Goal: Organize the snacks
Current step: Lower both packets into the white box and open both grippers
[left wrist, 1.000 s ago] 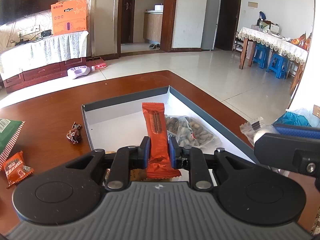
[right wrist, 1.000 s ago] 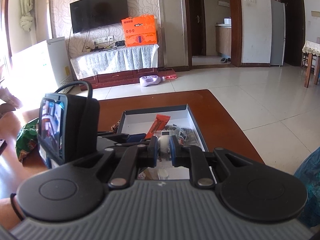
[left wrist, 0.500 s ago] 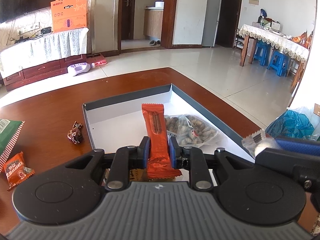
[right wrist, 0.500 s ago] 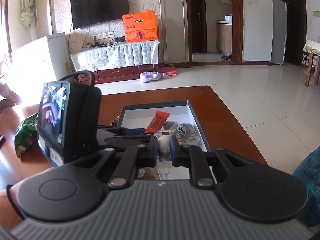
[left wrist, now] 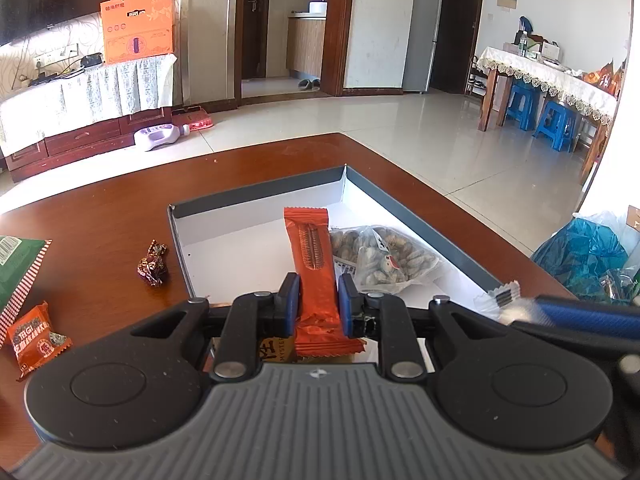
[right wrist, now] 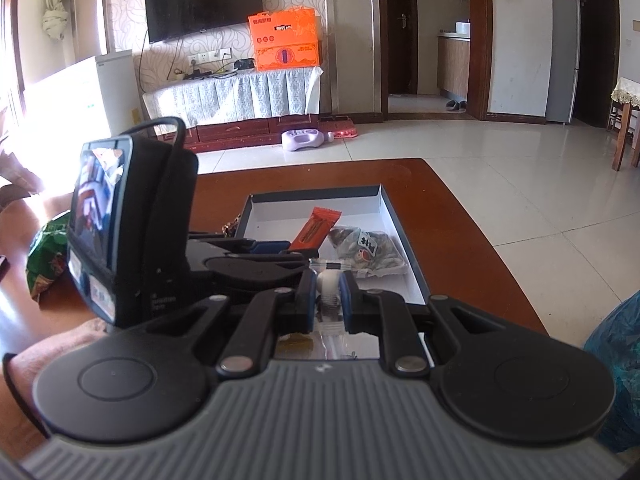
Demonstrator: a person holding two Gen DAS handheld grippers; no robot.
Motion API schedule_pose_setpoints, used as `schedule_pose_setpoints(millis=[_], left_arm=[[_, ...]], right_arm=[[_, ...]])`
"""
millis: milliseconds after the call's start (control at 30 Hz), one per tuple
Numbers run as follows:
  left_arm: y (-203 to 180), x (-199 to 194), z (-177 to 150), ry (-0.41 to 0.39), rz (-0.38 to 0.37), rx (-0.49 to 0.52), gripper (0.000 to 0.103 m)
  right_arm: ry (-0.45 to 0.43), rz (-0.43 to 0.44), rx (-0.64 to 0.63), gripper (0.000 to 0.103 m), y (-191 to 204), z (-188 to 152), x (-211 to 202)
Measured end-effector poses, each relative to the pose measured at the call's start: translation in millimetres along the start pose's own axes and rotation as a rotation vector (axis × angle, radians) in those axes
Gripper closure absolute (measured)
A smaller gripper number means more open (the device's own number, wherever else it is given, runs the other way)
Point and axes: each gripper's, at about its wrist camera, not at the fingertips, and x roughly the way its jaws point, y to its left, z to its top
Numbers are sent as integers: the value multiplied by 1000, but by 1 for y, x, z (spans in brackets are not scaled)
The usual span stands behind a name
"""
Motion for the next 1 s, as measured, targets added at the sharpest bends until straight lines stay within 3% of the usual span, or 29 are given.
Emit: schedule_pose_setpoints(millis=[567,1000], left_arm=[[2,-4,1,-2,-5,4,79],[4,-7,3,-2,-11,0,79]], right_arm=[[130,13,-65,87,10,-15,20],[117,19,-52,85,11,-14,17]])
